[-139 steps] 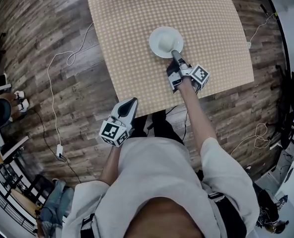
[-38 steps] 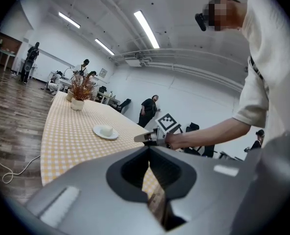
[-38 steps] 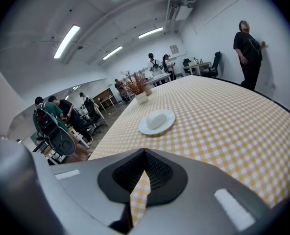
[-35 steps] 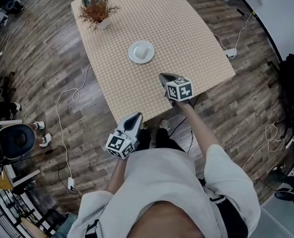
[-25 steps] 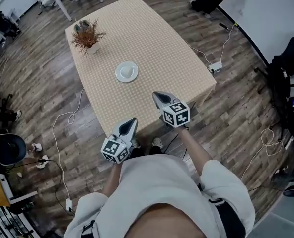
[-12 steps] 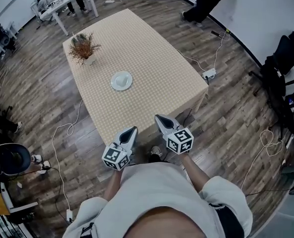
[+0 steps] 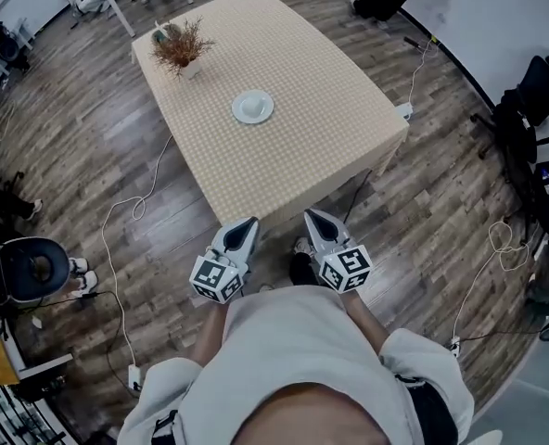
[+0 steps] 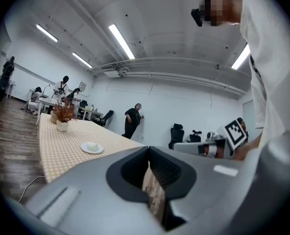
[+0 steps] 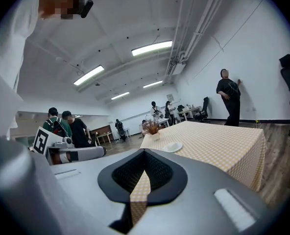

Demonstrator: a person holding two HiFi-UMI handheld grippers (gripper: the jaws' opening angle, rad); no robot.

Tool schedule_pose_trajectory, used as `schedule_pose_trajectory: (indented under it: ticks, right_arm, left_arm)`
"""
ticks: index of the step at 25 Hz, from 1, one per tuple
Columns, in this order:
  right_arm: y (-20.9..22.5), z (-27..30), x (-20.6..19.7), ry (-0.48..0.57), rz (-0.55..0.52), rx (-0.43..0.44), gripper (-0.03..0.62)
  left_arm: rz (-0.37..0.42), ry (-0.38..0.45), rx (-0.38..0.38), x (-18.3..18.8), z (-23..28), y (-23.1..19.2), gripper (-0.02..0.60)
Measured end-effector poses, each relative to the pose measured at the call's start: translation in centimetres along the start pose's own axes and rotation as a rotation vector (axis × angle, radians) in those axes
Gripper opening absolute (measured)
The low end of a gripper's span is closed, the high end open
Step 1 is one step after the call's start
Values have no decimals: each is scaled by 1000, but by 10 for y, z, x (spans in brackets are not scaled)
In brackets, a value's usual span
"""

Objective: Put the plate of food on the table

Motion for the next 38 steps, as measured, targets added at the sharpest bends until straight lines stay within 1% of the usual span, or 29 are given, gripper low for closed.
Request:
schedule_pose_trajectory:
  ticks: [3, 10, 13, 17, 23, 27, 30, 34, 38]
  right_arm:
    - [-27, -11, -15, -1, 11, -16, -2]
    - [-73, -34, -36, -21, -3, -22, -2]
    - [-87, -49, -42, -23, 3, -27, -2]
    - [-100, -68, -47, -21, 3, -28, -2]
    - [-94, -84, -46, -36, -15, 3, -3]
    - [-83, -93, -38, -64, -32, 45, -3]
    - [-72, -104, -36, -76, -39, 75, -3]
    - [-60, -113, -36, -70, -44, 87, -3]
    - [-56, -113, -34, -54, -46, 86, -3]
  left_arm:
    - [-13, -13, -6, -10, -25, 2, 9]
    - [-32, -15, -29, -26, -65, 19, 9]
    - [-40, -16, -36, -31, -81, 32, 9]
    - [-50, -17, -26, -39, -98, 47, 9]
    - [-50, -11, 18, -42, -106, 68, 9]
    - [-47, -9, 53, -37, -96, 83, 9]
    - [-41, 4, 64, -36, -87, 102, 9]
    - [-46, 6, 81, -41, -81, 120, 9]
    - [-32, 12, 81, -40, -77, 129, 9]
Point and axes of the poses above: the fingertips, and each gripper's own axes: z forward along the fingers, y to its right, x out of its top, the point moved 9 cm from there along -z, backward along the fingers, and after that the axes turned 8 degrees about x, right-handed, at the moved point
